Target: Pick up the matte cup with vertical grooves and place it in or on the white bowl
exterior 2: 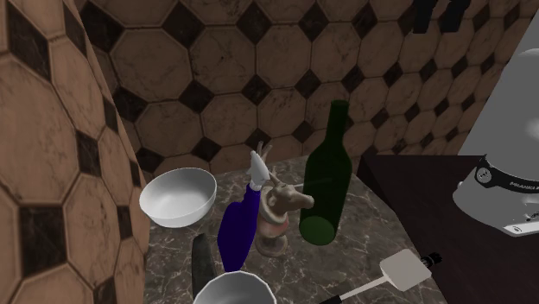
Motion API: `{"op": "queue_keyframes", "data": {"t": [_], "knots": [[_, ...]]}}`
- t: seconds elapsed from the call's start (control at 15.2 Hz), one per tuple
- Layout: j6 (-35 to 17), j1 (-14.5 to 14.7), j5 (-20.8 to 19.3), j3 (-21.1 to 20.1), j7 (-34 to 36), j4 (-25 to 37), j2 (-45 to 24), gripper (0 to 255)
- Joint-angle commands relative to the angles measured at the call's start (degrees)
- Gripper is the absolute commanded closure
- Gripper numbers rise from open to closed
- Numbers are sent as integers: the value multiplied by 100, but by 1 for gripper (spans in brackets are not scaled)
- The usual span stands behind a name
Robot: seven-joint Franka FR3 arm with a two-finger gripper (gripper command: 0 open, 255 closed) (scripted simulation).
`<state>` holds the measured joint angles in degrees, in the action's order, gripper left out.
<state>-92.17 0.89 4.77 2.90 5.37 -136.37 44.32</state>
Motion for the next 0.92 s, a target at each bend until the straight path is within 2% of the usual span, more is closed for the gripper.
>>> {"op": "queue_keyframes", "data": {"t": [0.0, 0.46, 0.86], "knots": [[0, 0, 0, 0, 0, 0, 0, 0], [-1378, 159, 381, -492, 558, -412, -786, 0], [-2541, 280, 613, -895, 1008, -423, -1772, 0]]}}
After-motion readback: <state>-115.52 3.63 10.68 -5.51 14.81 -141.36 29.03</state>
